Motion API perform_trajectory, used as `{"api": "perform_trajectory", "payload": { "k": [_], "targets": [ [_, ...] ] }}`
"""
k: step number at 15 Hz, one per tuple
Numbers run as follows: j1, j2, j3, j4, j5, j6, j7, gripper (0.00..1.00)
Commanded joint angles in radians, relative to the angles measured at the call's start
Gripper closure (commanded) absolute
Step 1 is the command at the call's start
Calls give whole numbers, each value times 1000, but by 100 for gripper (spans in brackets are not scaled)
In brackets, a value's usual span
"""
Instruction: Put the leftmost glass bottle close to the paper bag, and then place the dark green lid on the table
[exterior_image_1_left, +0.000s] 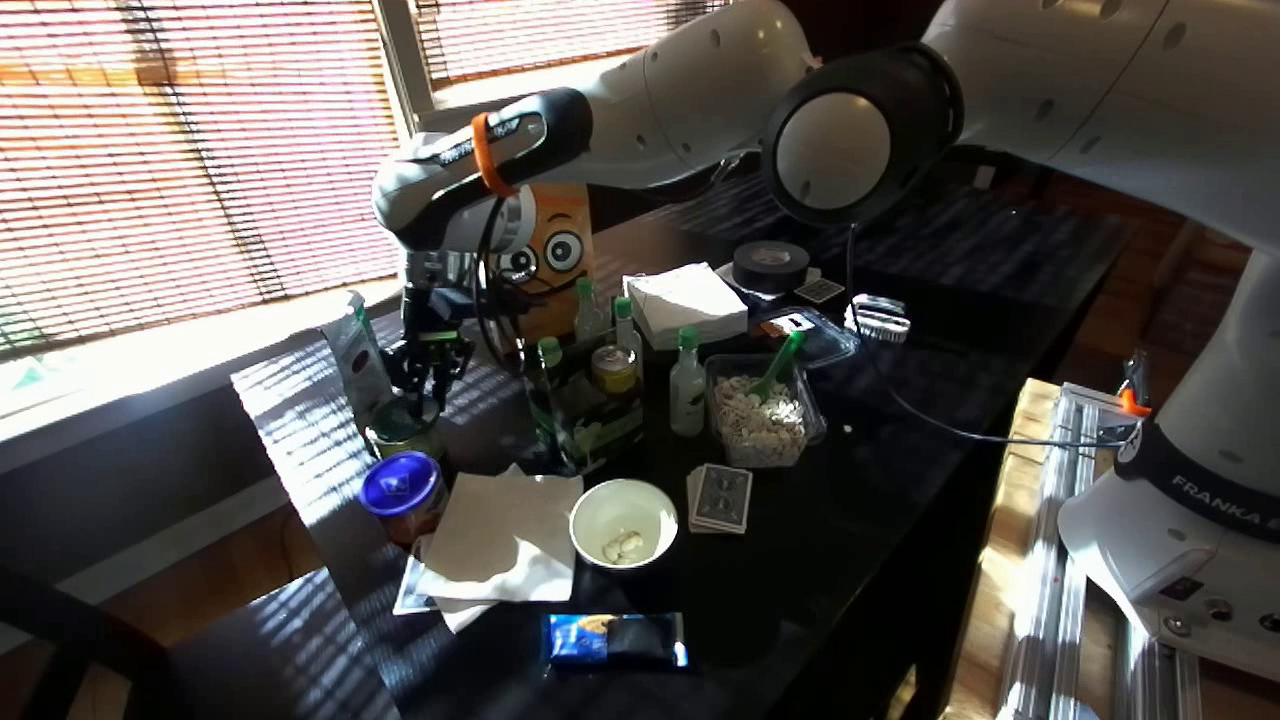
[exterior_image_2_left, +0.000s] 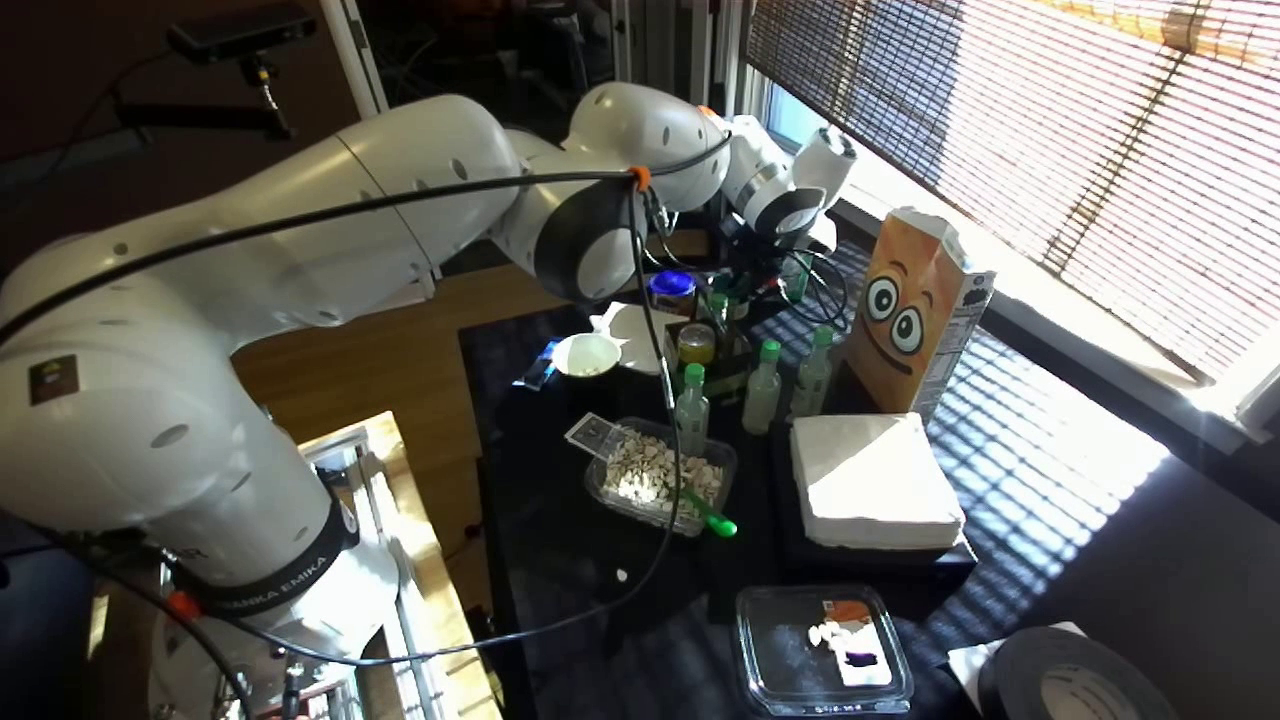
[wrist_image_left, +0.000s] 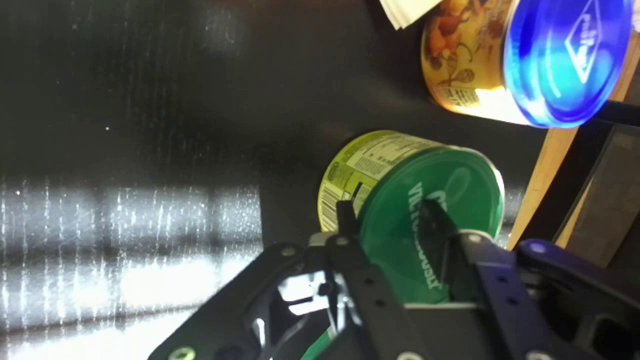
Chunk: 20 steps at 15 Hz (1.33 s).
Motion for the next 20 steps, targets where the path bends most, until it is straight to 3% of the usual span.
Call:
{"api": "perform_trajectory", "payload": {
  "k": [1,3,7,12,16,20],
  "targets": [
    [6,4,-6,46,-8,-15,14,95],
    [4,-21,-5,48,-7,-10,9,100],
    [-2,-83,-4,40,-6,-22,6,98],
    [-21,-156,-48,-2,-16,-153,66,99],
    [-36,-136,-68,14,3,-218,93,99],
    [-50,-87,-71,18,9,-190,105,99]
  ]
}}
